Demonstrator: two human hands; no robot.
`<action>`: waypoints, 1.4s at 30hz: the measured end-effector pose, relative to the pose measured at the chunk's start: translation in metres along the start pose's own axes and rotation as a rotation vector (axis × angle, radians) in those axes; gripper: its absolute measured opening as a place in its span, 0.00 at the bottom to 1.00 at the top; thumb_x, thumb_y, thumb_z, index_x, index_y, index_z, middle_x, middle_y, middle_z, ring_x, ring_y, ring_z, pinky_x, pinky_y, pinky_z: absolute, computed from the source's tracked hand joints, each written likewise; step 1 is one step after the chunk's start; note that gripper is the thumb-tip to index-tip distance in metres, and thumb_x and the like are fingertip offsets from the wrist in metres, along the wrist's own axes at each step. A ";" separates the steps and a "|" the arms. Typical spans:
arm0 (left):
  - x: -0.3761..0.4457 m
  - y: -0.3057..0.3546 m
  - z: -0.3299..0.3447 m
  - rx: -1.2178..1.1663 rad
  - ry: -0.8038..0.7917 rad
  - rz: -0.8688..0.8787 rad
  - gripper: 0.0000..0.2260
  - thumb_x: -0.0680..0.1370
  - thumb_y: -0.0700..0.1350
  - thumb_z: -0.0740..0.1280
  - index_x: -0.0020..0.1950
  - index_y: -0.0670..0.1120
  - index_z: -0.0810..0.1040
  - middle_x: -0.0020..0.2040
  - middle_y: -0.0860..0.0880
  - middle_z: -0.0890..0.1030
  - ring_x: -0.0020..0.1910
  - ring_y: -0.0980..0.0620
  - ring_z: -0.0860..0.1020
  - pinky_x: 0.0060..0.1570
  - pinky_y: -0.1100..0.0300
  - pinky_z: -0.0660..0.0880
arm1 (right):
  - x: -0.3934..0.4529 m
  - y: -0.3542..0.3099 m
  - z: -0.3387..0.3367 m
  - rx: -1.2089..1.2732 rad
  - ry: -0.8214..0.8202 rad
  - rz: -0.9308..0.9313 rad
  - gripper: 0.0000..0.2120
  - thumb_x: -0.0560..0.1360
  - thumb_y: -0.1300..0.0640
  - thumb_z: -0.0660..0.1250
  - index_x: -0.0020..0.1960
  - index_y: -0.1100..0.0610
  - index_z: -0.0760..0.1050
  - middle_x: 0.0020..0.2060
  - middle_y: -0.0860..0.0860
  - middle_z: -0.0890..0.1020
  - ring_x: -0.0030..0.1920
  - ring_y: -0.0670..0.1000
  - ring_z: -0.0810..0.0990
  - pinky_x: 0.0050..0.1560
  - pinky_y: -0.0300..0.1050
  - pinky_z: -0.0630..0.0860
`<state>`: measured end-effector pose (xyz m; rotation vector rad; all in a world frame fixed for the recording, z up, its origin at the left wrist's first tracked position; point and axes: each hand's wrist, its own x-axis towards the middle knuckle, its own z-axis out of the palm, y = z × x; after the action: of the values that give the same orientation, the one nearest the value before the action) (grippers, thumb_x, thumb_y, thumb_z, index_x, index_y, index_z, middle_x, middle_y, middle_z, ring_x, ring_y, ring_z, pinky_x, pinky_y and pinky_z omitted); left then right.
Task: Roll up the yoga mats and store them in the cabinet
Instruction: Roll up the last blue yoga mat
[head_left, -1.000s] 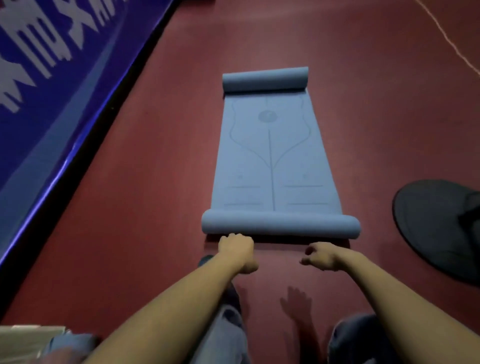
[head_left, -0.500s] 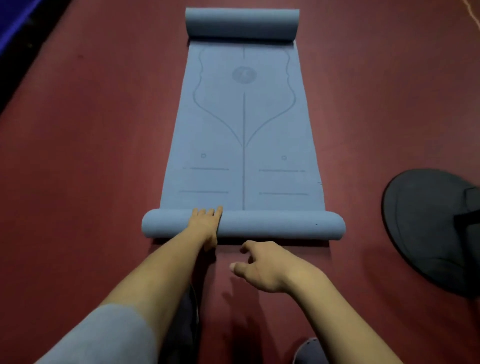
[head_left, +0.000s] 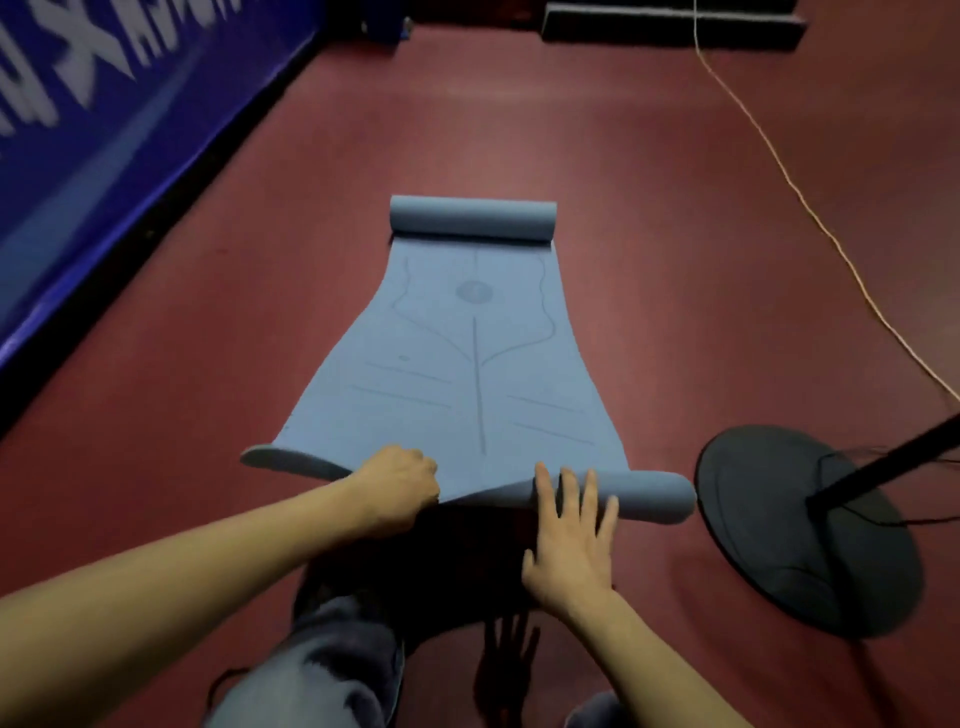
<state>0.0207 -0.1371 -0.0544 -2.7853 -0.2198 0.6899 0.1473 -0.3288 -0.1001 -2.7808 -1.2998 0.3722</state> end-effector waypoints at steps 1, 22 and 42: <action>-0.025 -0.003 -0.018 0.025 0.021 -0.012 0.11 0.77 0.39 0.62 0.56 0.44 0.81 0.57 0.43 0.78 0.58 0.40 0.77 0.42 0.53 0.65 | -0.011 -0.001 -0.010 -0.022 0.052 -0.055 0.58 0.63 0.50 0.77 0.81 0.51 0.44 0.78 0.60 0.61 0.81 0.64 0.49 0.75 0.66 0.44; -0.340 0.160 -0.032 -0.202 0.357 -0.351 0.18 0.49 0.38 0.82 0.26 0.43 0.74 0.31 0.44 0.70 0.26 0.41 0.72 0.26 0.58 0.55 | -0.298 0.038 -0.125 -0.088 0.333 -0.412 0.17 0.70 0.63 0.74 0.39 0.50 0.66 0.36 0.51 0.84 0.36 0.62 0.81 0.34 0.46 0.61; -0.525 0.337 0.033 -0.847 0.670 -0.344 0.13 0.78 0.58 0.63 0.49 0.50 0.79 0.62 0.60 0.79 0.61 0.50 0.76 0.56 0.46 0.74 | -0.542 0.096 -0.023 0.622 0.287 -0.498 0.07 0.79 0.57 0.65 0.51 0.56 0.81 0.46 0.46 0.82 0.53 0.46 0.82 0.51 0.52 0.77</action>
<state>-0.4267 -0.5603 0.0493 -3.3764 -0.9998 -0.5689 -0.1101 -0.8023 0.0143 -1.8558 -1.4308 0.2689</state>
